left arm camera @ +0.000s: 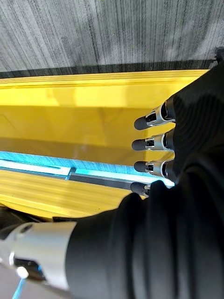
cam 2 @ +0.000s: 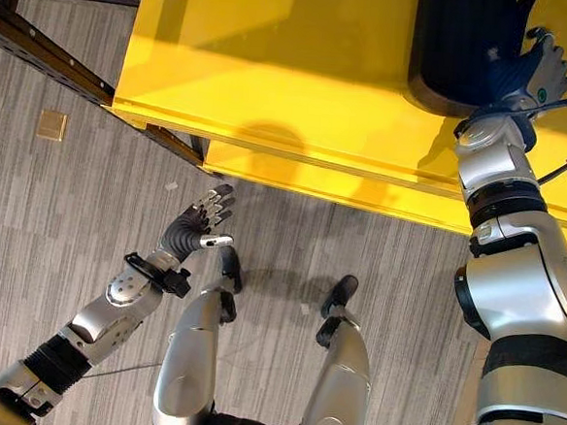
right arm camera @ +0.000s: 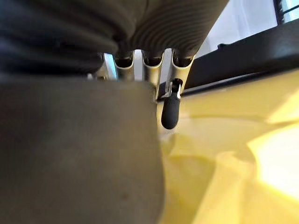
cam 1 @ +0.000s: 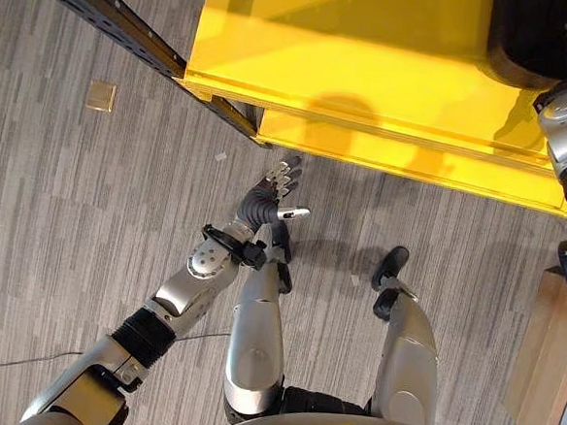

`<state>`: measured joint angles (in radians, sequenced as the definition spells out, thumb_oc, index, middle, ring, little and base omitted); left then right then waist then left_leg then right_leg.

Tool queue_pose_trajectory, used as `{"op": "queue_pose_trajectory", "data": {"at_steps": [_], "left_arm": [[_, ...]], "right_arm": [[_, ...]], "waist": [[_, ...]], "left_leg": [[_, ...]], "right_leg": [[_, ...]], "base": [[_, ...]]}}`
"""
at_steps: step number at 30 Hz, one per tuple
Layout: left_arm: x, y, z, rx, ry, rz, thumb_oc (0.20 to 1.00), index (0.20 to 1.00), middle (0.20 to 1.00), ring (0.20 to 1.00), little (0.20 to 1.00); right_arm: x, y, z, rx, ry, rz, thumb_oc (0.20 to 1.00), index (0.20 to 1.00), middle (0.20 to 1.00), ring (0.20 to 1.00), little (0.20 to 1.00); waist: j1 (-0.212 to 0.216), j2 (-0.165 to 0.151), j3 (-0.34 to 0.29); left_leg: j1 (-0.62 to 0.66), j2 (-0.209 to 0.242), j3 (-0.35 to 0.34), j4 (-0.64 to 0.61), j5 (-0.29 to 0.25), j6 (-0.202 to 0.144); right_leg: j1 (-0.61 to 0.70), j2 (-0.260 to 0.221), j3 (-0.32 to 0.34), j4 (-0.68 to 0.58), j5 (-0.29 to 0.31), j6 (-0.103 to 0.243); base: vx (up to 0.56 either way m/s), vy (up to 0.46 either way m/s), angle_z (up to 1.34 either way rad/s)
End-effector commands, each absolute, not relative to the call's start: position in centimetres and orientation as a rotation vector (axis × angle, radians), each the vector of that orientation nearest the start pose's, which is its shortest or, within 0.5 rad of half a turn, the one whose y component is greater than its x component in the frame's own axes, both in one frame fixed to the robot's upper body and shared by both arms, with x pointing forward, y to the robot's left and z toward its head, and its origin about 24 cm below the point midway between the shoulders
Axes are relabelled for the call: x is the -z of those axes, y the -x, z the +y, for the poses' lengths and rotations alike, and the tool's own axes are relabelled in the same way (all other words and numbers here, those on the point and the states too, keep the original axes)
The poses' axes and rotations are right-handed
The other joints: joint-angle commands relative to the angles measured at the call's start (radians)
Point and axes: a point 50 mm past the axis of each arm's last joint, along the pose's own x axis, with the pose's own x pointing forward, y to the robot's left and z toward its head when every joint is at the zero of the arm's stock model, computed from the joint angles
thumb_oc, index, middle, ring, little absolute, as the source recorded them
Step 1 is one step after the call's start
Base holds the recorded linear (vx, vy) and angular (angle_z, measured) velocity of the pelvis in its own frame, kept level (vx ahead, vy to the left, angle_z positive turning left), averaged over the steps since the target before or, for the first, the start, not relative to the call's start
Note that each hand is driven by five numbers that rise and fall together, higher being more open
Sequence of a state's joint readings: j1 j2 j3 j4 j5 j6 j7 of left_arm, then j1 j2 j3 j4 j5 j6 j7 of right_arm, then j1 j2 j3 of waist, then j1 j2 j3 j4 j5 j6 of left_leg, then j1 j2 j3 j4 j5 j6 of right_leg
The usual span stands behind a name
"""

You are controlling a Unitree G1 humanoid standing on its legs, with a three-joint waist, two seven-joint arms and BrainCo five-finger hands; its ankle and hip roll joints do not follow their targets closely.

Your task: Move parts from the plastic box to the shelf.

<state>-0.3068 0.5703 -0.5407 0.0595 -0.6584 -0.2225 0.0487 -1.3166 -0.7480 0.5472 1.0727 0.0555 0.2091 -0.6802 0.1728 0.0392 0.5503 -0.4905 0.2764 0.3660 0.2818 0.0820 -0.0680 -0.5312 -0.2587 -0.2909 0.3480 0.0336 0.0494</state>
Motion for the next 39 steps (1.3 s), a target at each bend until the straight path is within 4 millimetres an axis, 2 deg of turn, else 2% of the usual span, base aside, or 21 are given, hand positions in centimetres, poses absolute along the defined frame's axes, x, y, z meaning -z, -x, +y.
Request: {"op": "queue_pose_trajectory", "data": {"at_steps": [1,3,11,15,18,19,21,22,23,24,25,26,29,30,31,32,34,39], "left_arm": [[-10.6,-27.2,11.9,0.507,0.140,-0.237,1.000,1.000,1.000,1.000,1.000],[-10.7,-27.1,11.7,0.510,0.147,-0.237,1.000,1.000,1.000,1.000,1.000],[-10.7,-27.2,11.2,0.512,0.173,-0.224,1.000,1.000,1.000,1.000,1.000],[-10.6,-27.0,11.2,0.512,0.194,-0.217,1.000,1.000,1.000,1.000,1.000],[-10.4,-26.7,11.5,0.500,0.201,-0.221,1.000,1.000,1.000,1.000,1.000],[-10.1,-26.3,12.1,0.472,0.202,-0.222,1.000,1.000,1.000,1.000,1.000],[-9.5,-25.6,13.0,0.429,0.208,-0.228,1.000,1.000,1.000,1.000,1.000],[-9.0,-25.1,13.5,0.398,0.205,-0.232,1.000,1.000,1.000,1.000,1.000],[-9.0,-25.1,13.6,0.395,0.204,-0.232,1.000,1.000,1.000,1.000,1.000],[-8.6,-24.9,14.0,0.375,0.201,-0.235,1.000,1.000,1.000,1.000,1.000],[-8.5,-24.7,14.3,0.363,0.203,-0.237,1.000,1.000,1.000,1.000,1.000],[-8.0,-24.3,14.9,0.340,0.202,-0.233,1.000,1.000,1.000,1.000,1.000],[-7.4,-23.8,15.4,0.319,0.193,-0.226,1.000,1.000,1.000,1.000,1.000],[-6.9,-23.4,16.2,0.299,0.176,-0.217,1.000,1.000,1.000,1.000,1.000],[-6.9,-23.4,16.3,0.298,0.176,-0.217,1.000,1.000,1.000,1.000,1.000],[-6.7,-23.2,16.9,0.288,0.173,-0.213,1.000,1.000,1.000,1.000,1.000],[-6.5,-22.9,17.5,0.285,0.168,-0.204,1.000,1.000,1.000,1.000,1.000],[-6.2,-22.4,18.5,0.302,0.152,-0.165,1.000,1.000,1.000,1.000,1.000]], "right_arm": [[-30.9,-37.5,-30.6,1.031,0.727,-0.346,1.000,1.000,1.000,1.000,1.000],[-30.4,-37.5,-30.5,1.059,0.648,-0.346,1.000,1.000,1.000,1.000,1.000],[-31.0,-37.1,-30.1,1.130,0.575,-0.436,1.000,1.000,1.000,1.000,1.000],[-32.2,-36.8,-28.8,1.090,0.502,-0.613,1.000,1.000,1.000,1.000,1.000],[-33.4,-36.3,-26.8,0.994,0.507,-0.789,1.000,1.000,1.000,1.000,1.000],[-33.4,-35.2,-25.2,0.907,0.527,-0.917,1.000,1.000,1.000,1.000,1.000],[-30.9,-33.4,-23.8,0.787,0.559,-0.977,1.000,1.000,1.000,1.000,1.000],[-28.3,-32.3,-23.0,0.727,0.579,-0.982,1.000,1.000,1.000,1.000,1.000],[-28.0,-32.2,-23.0,0.723,0.585,-0.980,1.000,1.000,1.000,1.000,1.000],[-25.6,-31.3,-22.6,0.695,0.603,-0.968,1.000,1.000,1.000,1.000,1.000],[-24.0,-30.8,-22.5,0.672,0.612,-0.944,1.000,1.000,1.000,1.000,1.000],[-20.7,-29.7,-22.1,0.607,0.658,-0.888,1.000,1.000,1.000,1.000,1.000],[-17.6,-28.6,-22.2,0.516,0.703,-0.789,1.000,1.000,1.000,1.000,1.000],[-15.1,-27.4,-22.4,0.423,0.777,-0.707,1.000,1.000,1.000,1.000,1.000],[-14.8,-27.4,-22.4,0.410,0.786,-0.696,1.000,1.000,1.000,1.000,1.000],[-13.5,-26.7,-22.5,0.363,0.830,-0.648,1.000,1.000,1.000,1.000,1.000],[-12.2,-26.2,-22.6,0.311,0.874,-0.603,1.000,1.000,1.000,1.000,1.000],[-11.0,-26.0,-21.9,0.099,1.075,-0.575,1.000,1.000,1.000,1.000,1.000]], "waist": [[0.015,0.051,-0.030],[0.014,0.053,-0.030],[0.008,0.063,-0.030],[0.008,0.069,-0.030],[0.001,0.066,-0.030],[-0.016,0.057,-0.030],[-0.050,0.040,-0.030],[-0.075,0.029,-0.030],[-0.078,0.028,-0.030],[-0.100,0.018,-0.030],[-0.114,0.013,-0.030],[-0.140,0.002,-0.048],[-0.162,-0.006,-0.072],[-0.180,-0.015,-0.094],[-0.181,-0.016,-0.096],[-0.189,-0.022,-0.107],[-0.192,-0.029,-0.120],[-0.173,-0.043,-0.144]], "left_leg": [[0.007,-0.024,-0.073,-0.013,-0.048,-0.046],[0.015,-0.025,-0.070,-0.014,-0.050,-0.046],[0.044,-0.030,-0.064,-0.017,-0.055,-0.044],[0.076,-0.039,-0.065,-0.024,-0.060,-0.040],[0.109,-0.043,-0.064,-0.035,-0.061,-0.039],[0.151,-0.046,-0.059,-0.050,-0.061,-0.039],[0.215,-0.047,-0.049,-0.070,-0.065,-0.036],[0.260,-0.043,-0.036,-0.088,-0.066,-0.035],[0.266,-0.042,-0.035,-0.091,-0.065,-0.035],[0.302,-0.036,-0.026,-0.113,-0.060,-0.037],[0.325,-0.032,-0.021,-0.129,-0.056,-0.038],[0.367,-0.028,-0.006,-0.170,-0.045,-0.042],[0.399,-0.022,0.012,-0.200,-0.034,-0.047],[0.420,-0.018,0.026,-0.210,-0.032,-0.050],[0.423,-0.019,0.027,-0.211,-0.032,-0.049],[0.432,-0.016,0.035,-0.211,-0.032,-0.050],[0.445,-0.015,0.039,-0.209,-0.036,-0.046],[0.459,-0.013,0.031,-0.204,-0.042,-0.040]], "right_leg": [[-0.024,0.026,-0.043,0.185,-0.158,0.051],[-0.018,0.026,-0.040,0.183,-0.159,0.052],[0.010,0.024,-0.034,0.175,-0.161,0.055],[0.038,0.027,-0.030,0.168,-0.165,0.055],[0.068,0.029,-0.026,0.157,-0.166,0.055],[0.106,0.030,-0.021,0.137,-0.163,0.061],[0.166,0.035,-0.010,0.102,-0.159,0.066],[0.209,0.042,0.003,0.067,-0.151,0.067],[0.215,0.043,0.004,0.061,-0.149,0.068],[0.251,0.051,0.017,0.017,-0.136,0.070],[0.274,0.053,0.025,-0.012,-0.125,0.073],[0.314,0.057,0.035,-0.074,-0.102,0.082],[0.348,0.061,0.043,-0.118,-0.086,0.087],[0.371,0.062,0.049,-0.140,-0.079,0.091],[0.373,0.062,0.049,-0.142,-0.078,0.092],[0.384,0.062,0.049,-0.147,-0.077,0.093],[0.401,0.061,0.050,-0.153,-0.077,0.093],[0.430,0.062,0.045,-0.158,-0.085,0.094]], "base": [[-0.01,0.040,-0.04],[0.00,0.016,-0.01],[0.00,0.008,0.00],[0.00,0.000,0.00],[0.02,0.014,0.00],[0.06,0.060,0.00],[0.08,0.070,0.01],[0.07,0.048,-0.04],[0.09,0.043,-0.16],[0.07,0.035,-0.26],[0.13,0.072,-0.26],[0.12,0.078,-0.24],[0.10,0.079,-0.29],[0.08,0.048,-0.47],[0.10,0.052,-0.34],[0.06,0.021,-0.23],[0.09,0.001,-0.05],[0.07,-0.049,0.00]]}}
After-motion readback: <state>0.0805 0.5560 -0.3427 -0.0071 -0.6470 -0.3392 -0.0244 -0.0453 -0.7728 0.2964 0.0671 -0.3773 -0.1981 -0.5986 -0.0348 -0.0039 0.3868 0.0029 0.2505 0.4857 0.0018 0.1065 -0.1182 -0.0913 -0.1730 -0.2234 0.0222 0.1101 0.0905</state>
